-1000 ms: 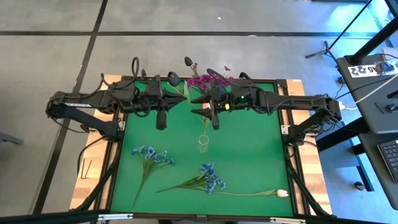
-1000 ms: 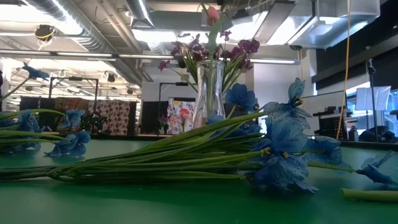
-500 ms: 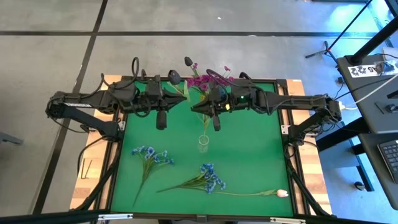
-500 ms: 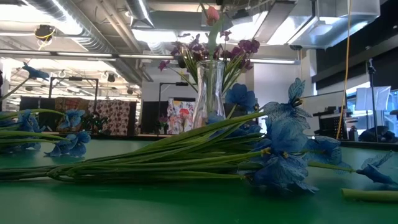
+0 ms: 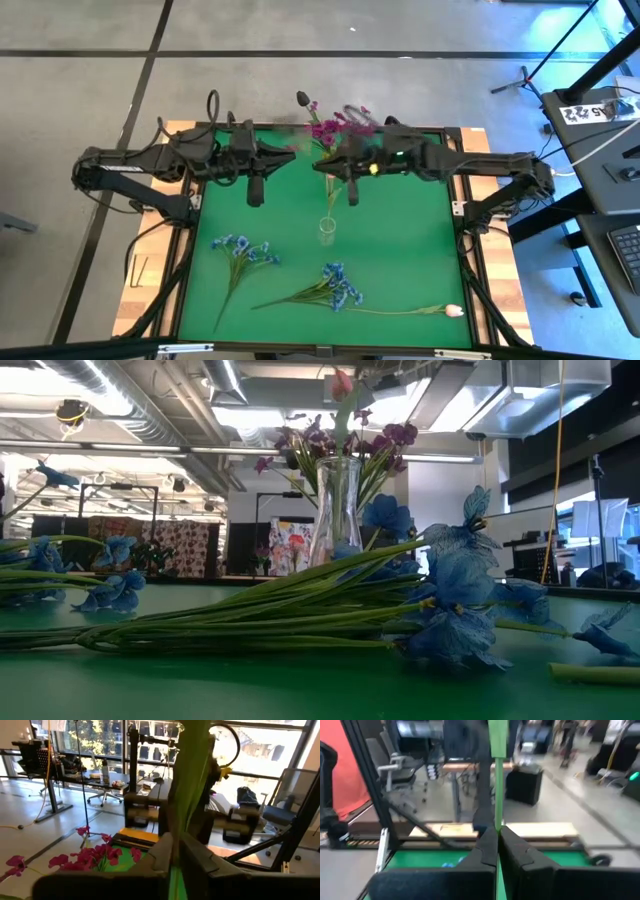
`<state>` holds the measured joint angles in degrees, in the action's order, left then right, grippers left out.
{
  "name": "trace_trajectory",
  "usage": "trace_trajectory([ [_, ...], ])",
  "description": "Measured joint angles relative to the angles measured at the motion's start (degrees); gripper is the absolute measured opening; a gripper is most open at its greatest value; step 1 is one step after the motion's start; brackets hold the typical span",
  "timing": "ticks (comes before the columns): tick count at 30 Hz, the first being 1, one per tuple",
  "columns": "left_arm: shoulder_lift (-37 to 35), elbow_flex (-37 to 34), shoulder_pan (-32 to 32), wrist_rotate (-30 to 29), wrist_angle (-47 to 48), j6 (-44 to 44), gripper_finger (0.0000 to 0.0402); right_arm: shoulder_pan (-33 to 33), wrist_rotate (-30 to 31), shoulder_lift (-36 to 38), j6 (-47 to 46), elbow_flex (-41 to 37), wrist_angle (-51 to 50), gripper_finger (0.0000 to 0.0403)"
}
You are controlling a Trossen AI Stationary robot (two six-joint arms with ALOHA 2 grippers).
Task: Sort flowers into vase by color
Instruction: Put the black flower into the yellow vase
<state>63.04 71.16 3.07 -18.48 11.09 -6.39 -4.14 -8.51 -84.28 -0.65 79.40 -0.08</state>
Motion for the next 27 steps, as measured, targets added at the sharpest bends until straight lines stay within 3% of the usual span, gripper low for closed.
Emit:
trace_trajectory([
  [7,-3.29,-0.07,0.0,0.0,0.61,0.36,0.0106,0.0,2.1,7.32,3.04,0.11,-1.31,0.0002],
  [12,-5.26,-0.07,0.0,-0.12,2.32,0.88,0.0139,0.04,9.48,11.8,7.04,-0.13,-4.93,0.0001],
  [19,-8.05,-0.07,-0.07,-3.42,8.2,2.46,0.0153,-0.18,13.67,15.96,9.07,-6.15,-4.74,0.0001],
  [27,-8.83,-0.04,-0.07,-9.04,16.1,2.67,0.0153,-4.94,14.12,23.9,8.52,-18.99,3.89,0.0],
])
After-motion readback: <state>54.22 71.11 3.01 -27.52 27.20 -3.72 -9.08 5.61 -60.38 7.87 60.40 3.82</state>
